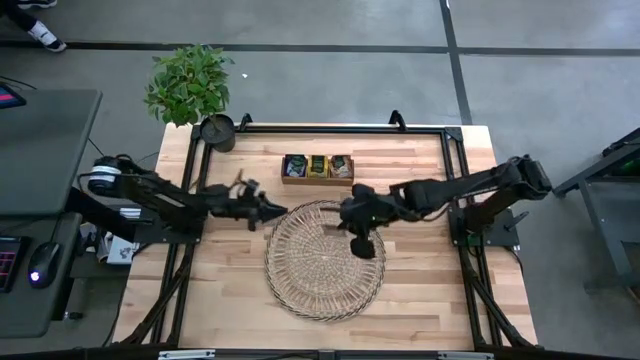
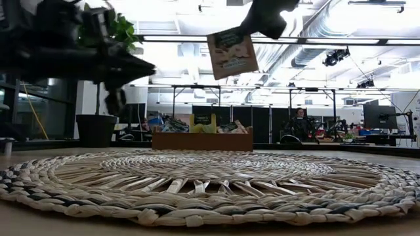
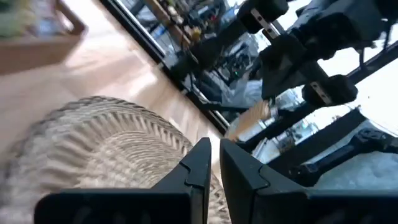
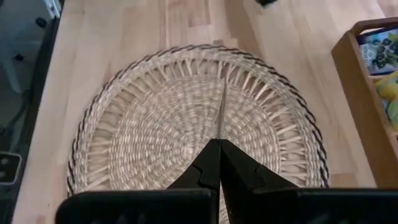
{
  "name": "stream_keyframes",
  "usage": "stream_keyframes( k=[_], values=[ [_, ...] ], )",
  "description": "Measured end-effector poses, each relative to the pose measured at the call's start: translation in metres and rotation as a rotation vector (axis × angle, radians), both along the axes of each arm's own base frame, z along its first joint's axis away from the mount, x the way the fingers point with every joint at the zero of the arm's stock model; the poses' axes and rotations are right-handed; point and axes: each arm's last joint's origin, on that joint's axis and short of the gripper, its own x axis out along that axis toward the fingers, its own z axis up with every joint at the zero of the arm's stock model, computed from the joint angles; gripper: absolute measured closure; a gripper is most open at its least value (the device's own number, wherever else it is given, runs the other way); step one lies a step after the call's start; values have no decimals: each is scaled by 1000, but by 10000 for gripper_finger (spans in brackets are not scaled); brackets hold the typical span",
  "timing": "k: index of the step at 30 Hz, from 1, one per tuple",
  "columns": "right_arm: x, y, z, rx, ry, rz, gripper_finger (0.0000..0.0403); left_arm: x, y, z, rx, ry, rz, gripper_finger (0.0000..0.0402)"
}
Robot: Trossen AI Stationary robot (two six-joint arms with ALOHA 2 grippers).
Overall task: Pick & Place Tea
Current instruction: Put the brown tea bag in the right section of the wooden organizer
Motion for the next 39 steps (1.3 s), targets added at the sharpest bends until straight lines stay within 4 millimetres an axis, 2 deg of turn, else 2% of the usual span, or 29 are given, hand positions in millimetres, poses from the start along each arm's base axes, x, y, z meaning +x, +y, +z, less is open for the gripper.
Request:
stream_keyframes(
  k=[5, 11, 19, 27, 33, 39],
  values=[
    [2, -25, 3, 38, -4, -26, 402, -37, 4, 2, 29, -102, 54, 369],
    [4, -59, 4, 70, -17, -33, 402, -51, 4, 17, 116, -118, 76, 369],
    [0, -121, 6, 61, -63, -84, 402, -74, 5, 15, 210, 15, 141, 369],
    [-16, -178, 4, 15, -77, -72, 403, -94, 6, 32, 632, -115, 242, 369],
    [-23, -215, -13, -14, -46, -38, 403, -100, 6, 33, 751, -116, 261, 369],
    [-18, -233, -35, -48, -9, 14, 403, -100, 6, 26, 769, -53, 227, 392]
  ],
)
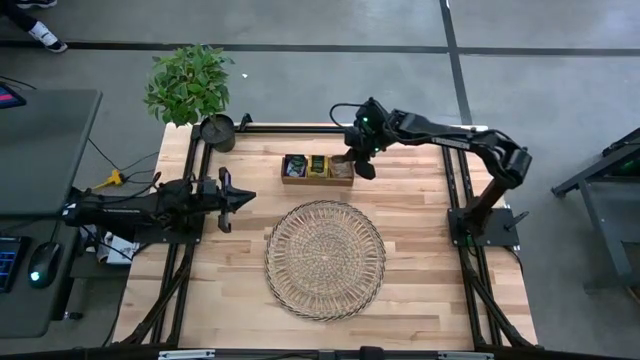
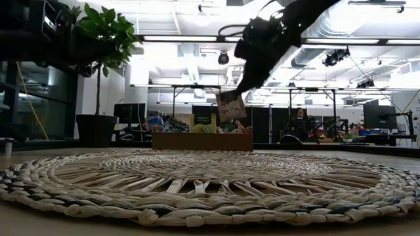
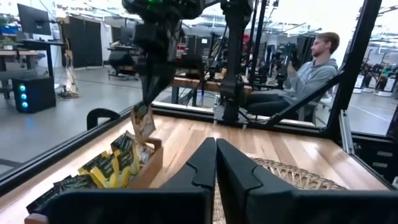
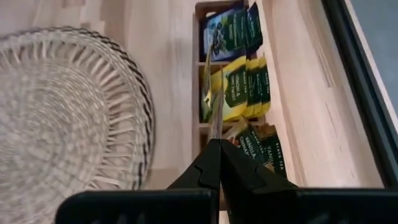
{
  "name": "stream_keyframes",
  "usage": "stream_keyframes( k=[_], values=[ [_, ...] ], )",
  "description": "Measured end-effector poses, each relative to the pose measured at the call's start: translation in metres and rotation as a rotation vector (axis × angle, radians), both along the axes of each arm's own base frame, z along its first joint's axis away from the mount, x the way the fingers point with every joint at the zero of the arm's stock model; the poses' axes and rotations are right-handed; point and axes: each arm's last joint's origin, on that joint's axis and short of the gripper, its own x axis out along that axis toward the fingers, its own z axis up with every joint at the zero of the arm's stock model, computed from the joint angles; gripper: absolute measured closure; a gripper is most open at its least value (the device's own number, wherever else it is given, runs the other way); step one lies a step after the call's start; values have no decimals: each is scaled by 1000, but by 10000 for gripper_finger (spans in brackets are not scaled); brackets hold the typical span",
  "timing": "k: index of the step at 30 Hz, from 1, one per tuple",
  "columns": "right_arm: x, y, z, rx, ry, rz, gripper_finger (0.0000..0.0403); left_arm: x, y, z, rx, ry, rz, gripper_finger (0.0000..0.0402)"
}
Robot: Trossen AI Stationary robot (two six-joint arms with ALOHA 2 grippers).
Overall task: Pick & Place Tea
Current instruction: Put the brown tea bag in the right section of the wooden organizer
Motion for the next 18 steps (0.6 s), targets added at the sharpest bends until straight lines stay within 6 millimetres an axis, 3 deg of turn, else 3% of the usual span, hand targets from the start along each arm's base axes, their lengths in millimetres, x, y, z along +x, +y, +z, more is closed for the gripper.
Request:
stream_keyframes(
  k=[14, 18],
  values=[
    [10, -27, -51, 0, 118, -21, 403, 0, 0, 4, 0, -38, 2, 396],
    [10, -28, -56, -3, 141, -32, 403, 0, 0, 4, -1, -38, 7, 396]
  ],
)
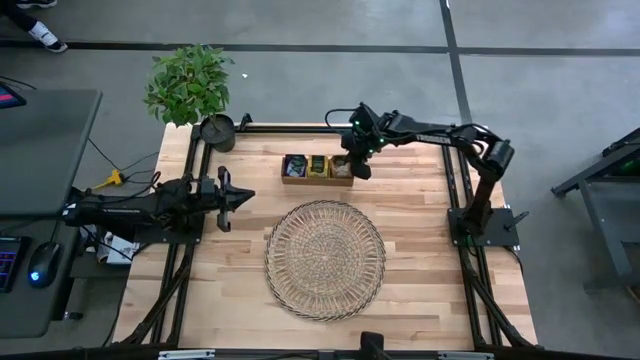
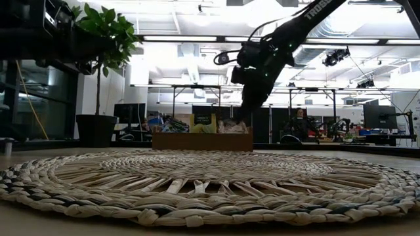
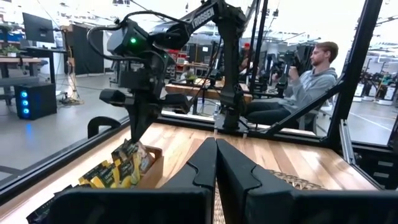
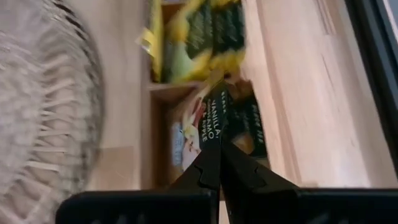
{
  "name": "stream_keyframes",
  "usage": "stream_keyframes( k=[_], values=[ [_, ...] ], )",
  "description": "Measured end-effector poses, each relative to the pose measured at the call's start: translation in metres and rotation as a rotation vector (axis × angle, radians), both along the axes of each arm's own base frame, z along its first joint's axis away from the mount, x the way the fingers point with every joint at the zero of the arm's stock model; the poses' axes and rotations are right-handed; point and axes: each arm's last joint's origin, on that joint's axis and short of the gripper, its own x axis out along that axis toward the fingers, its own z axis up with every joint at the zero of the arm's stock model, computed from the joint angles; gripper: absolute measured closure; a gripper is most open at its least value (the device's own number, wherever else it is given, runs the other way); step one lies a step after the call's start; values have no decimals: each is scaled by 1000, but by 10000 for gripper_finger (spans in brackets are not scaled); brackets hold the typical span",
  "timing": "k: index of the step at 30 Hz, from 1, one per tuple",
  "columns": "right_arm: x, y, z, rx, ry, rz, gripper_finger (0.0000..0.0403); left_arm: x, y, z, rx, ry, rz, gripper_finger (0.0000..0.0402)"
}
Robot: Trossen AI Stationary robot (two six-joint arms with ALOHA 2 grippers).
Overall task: Pick & Place Tea
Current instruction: Put the brown tea bag in the right section of the wooden organizer
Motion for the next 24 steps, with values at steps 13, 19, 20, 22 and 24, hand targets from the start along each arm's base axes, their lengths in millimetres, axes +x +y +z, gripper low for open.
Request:
stream_keyframes(
  k=[13, 19, 20, 22, 24],
  values=[
    [-7, -1, -6, -64, 137, -86, 403, 0, 0, 0, 0, 0, 0, 396],
    [-5, 1, -5, -60, 122, -72, 403, 0, 0, 0, 0, 0, 1, 396],
    [-4, 1, -5, -56, 117, -67, 403, 0, 0, 0, 0, 0, 1, 396],
    [-3, 3, -5, -43, 108, -55, 403, 0, 0, 0, -1, 0, 1, 396],
    [-4, 3, -5, -41, 109, -55, 402, 0, 0, 0, -1, 0, 1, 396]
  ],
)
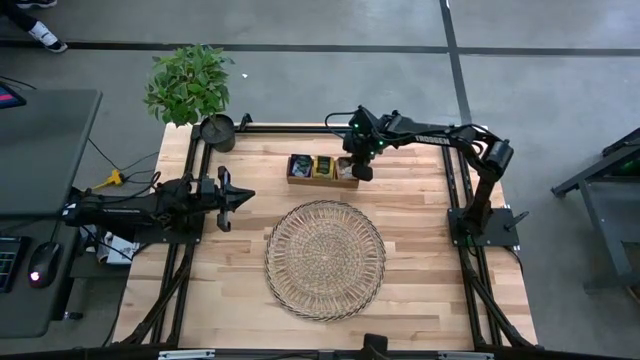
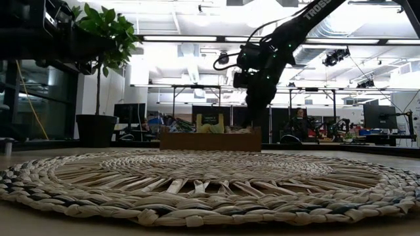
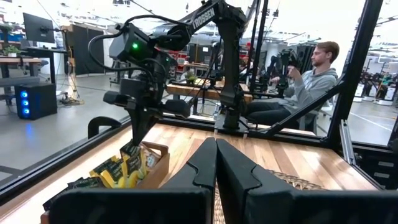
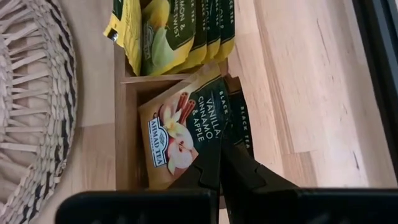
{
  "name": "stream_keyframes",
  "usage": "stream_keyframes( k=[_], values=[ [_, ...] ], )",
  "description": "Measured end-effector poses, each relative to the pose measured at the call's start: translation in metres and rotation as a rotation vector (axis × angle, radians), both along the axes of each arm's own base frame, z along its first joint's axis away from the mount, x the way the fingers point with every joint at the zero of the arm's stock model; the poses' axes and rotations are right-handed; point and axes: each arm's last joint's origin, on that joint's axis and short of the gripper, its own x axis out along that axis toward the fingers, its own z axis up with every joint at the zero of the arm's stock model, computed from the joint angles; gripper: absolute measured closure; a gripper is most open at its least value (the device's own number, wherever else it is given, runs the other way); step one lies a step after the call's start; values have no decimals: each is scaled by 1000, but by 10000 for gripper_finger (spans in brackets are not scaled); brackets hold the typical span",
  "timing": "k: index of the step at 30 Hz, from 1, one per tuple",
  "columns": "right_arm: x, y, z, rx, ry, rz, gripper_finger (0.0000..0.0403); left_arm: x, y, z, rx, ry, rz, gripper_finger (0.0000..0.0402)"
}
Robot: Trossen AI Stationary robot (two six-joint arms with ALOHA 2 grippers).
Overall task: Pick & Place Tea
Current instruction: Put the brown tea bag in the right section of the wooden organizer
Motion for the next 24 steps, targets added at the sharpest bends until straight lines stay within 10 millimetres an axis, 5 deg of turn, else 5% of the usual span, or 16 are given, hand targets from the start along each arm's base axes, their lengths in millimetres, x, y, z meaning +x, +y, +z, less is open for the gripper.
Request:
stream_keyframes(
  k=[24],
  values=[
    [-7, 7, 26, -12, -57, 7, 395, 0, 0, 0, 0, 0, 0, 396]
  ],
)
